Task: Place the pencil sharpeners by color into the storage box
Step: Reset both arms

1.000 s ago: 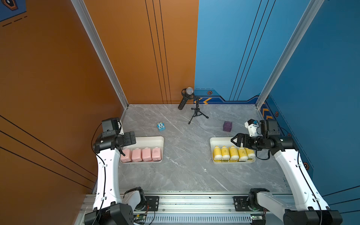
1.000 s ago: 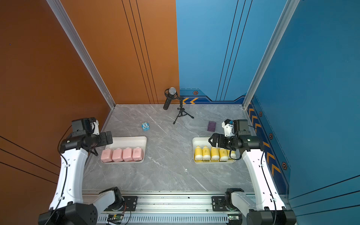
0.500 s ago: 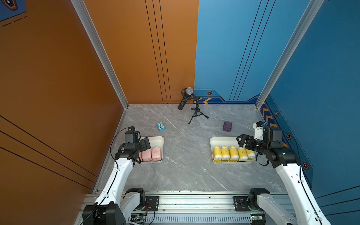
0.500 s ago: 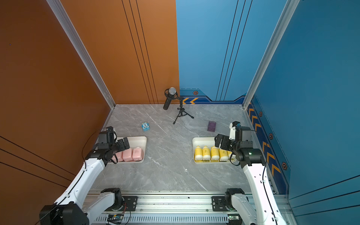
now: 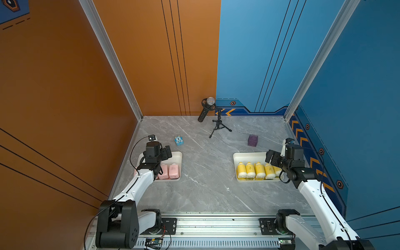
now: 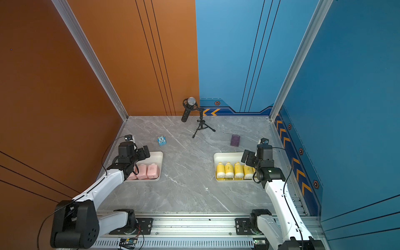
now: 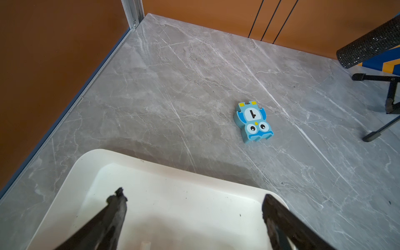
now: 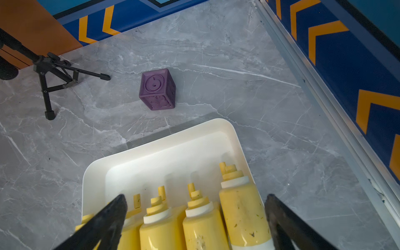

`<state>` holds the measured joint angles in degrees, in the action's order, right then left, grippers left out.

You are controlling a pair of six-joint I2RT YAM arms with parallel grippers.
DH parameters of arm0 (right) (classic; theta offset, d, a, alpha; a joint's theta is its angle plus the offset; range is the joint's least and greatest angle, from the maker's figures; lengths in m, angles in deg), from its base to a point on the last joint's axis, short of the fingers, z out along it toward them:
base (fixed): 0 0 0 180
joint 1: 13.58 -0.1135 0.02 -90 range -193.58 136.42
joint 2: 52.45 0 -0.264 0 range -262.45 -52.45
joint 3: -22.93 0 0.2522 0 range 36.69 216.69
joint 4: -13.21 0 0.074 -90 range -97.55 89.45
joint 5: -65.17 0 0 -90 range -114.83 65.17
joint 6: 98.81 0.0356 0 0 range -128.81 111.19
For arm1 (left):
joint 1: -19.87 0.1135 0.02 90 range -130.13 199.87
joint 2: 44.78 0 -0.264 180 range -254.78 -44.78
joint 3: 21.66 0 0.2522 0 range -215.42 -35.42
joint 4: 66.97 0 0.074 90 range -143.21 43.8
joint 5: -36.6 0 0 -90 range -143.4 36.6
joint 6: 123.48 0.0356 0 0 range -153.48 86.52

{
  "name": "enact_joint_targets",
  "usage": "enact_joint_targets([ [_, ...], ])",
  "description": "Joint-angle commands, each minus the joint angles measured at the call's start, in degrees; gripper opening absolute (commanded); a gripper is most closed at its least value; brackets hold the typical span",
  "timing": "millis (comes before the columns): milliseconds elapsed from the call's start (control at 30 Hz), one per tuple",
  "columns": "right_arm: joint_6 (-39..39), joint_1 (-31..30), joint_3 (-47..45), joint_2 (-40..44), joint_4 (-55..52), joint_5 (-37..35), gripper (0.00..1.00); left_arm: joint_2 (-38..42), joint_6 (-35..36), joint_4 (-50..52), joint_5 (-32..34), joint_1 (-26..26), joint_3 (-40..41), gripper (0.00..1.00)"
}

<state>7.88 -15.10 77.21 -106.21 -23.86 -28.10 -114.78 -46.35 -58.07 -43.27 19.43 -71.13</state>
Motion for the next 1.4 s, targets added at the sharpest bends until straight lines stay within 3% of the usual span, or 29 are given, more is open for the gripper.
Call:
enact_joint_targets([
  [0, -2.3, -1.2, -1.1, -0.8, 6.3, -5.1, 1.00, -2.0, 2.8, -4.8, 2.1, -0.3, 0.6, 0.98],
  [200, -4.6, -1.8, -5.3, 0.5, 12.4, -8.7, 1.00, -5.4, 7.6, -11.1, 2.6, 0.2, 1.4, 0.98],
  [600, -8.9, -5.1, -9.1, -0.6, 21.0, -17.3, 1.00, -12.3, 8.4, -25.5, 2.5, 0.5, 6.7, 0.98],
  [800, -10.6, -4.8, -12.0, -6.0, 29.7, -16.6, 1.00, -15.2, 9.7, -29.4, 0.0, 0.6, 6.7, 0.98],
  [1033, -10.6, -4.4, -12.8, -14.0, 37.7, -14.5, 1.00, -16.2, 11.3, -31.5, 2.0, -1.0, 7.1, 0.98],
  [1367, -12.2, -4.2, -14.7, -15.1, 43.6, -14.5, 1.00, -16.0, 11.3, -34.4, 2.6, -1.2, 8.8, 0.98],
])
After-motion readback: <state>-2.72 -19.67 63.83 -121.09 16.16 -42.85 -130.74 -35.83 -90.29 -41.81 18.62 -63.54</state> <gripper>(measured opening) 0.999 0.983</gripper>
